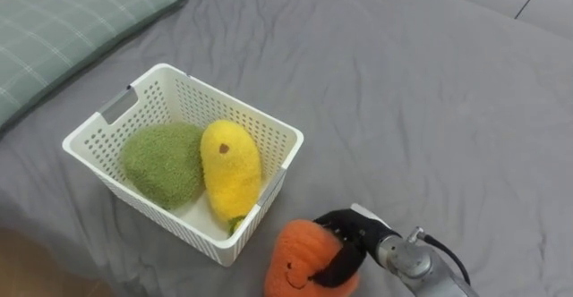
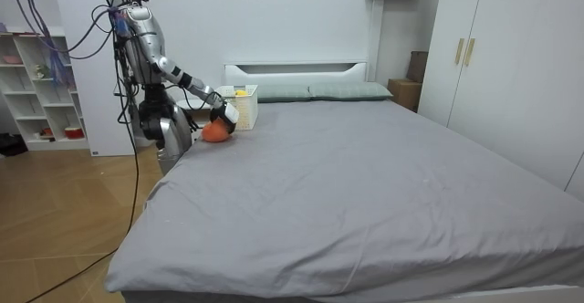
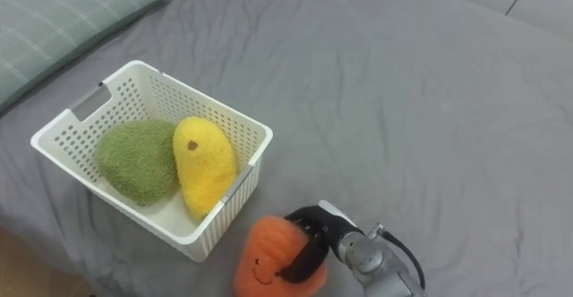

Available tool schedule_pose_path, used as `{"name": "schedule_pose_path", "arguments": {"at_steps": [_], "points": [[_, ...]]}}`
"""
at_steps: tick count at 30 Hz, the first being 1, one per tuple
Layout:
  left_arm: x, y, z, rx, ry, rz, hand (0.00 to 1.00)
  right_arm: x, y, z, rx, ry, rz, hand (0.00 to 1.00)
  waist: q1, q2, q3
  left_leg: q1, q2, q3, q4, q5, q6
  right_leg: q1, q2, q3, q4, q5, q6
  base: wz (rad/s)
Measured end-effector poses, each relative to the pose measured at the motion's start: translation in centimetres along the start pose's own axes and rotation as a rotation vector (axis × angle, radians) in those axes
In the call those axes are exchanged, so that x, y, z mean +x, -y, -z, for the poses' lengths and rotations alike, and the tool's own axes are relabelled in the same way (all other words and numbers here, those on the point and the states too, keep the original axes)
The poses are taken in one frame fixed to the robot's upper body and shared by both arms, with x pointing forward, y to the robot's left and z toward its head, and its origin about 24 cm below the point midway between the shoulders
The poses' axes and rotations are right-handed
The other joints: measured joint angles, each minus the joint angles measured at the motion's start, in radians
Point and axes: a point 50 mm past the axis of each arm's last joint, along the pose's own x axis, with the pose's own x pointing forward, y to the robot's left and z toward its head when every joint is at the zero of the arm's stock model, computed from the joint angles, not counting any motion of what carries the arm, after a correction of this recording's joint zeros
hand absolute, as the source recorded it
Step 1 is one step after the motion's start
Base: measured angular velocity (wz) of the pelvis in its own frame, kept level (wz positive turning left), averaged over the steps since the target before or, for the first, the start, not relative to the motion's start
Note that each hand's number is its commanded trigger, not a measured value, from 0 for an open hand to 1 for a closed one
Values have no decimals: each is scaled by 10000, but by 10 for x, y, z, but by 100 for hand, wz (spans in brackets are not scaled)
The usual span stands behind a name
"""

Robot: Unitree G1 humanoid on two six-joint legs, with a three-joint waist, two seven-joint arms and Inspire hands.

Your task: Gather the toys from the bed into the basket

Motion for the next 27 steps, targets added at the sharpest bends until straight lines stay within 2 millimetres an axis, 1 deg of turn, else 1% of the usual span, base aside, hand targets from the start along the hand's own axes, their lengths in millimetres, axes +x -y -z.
{"name": "schedule_pose_path", "arguments": {"at_steps": [5, 12, 16, 18, 23, 25, 27], "points": [[0, 0, 0, -1, 2, 17, 0, 1, -2, -2, 3, 40, -62, 100, 26, 4, 72, 4, 1, 3, 0, 0, 0, 1, 4, 19, -2, 0, 0, 0], [0, 0, 0, -3, 6, 47, 0, 1, -2, -3, 5, 50, -71, 100, 100, 6, 72, 4, 1, 9, -11, 0, 0, 1, 12, 59, -31, 0, 0, 0], [0, 0, 0, -7, 9, 47, 0, 1, -3, -3, 7, 54, -109, 100, 232, 0, 69, 4, -3, 14, -17, 0, -1, 21, 20, 88, -100, 2, -2, 0], [0, 0, 0, -10, -8, 47, 0, 1, -3, -3, 39, 60, -131, 100, 240, -8, 64, 11, -3, 3, -10, -1, -2, 32, 21, 85, -107, 2, -3, 0], [0, 3, 2, -41, -95, 119, 0, 1, -2, -3, 227, 114, -94, 100, 208, -15, 63, 142, -4, 57, -25, -1, -1, 106, 20, 197, -115, 3, -4, -3], [-1, 3, 3, -44, -124, 123, 0, 0, 2, -6, 176, 262, 31, 100, 131, -17, 62, 140, -6, 67, -57, -12, -6, 105, 22, 227, -114, 3, -3, -4], [-1, 2, 6, -68, -224, 92, 0, -3, 12, -13, 192, 628, 381, 100, -57, -15, 63, 116, -9, 59, -50, -19, -7, 105, 22, 219, -114, 3, -3, 0]]}}
